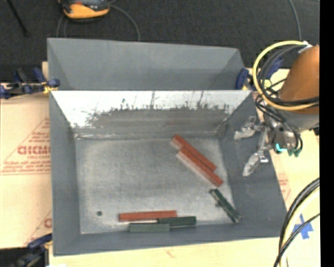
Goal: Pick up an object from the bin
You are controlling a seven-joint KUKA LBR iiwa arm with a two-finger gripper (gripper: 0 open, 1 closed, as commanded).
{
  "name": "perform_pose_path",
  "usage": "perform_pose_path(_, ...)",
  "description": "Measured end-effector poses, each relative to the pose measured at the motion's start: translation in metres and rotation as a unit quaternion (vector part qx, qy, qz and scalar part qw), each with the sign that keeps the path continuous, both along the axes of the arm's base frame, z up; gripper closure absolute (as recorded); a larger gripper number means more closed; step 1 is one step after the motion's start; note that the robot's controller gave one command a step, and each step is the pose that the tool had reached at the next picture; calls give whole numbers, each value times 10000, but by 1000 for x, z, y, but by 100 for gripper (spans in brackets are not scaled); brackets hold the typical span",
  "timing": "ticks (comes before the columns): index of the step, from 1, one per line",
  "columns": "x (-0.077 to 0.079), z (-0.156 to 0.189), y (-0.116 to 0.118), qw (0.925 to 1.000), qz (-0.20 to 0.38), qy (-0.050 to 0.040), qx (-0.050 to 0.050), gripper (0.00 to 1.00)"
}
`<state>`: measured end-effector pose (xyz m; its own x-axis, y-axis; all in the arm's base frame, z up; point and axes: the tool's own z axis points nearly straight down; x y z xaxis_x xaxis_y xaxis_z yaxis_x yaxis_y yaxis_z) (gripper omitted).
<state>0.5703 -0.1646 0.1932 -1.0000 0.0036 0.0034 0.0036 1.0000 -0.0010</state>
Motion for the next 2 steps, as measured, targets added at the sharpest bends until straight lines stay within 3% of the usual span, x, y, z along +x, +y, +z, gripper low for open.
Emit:
perform_pose_path(1,2,5,1,10000,18,-38,-9,0)
perform_pose_path(2,0,-38,21,9995,-319,-69,-7,0)
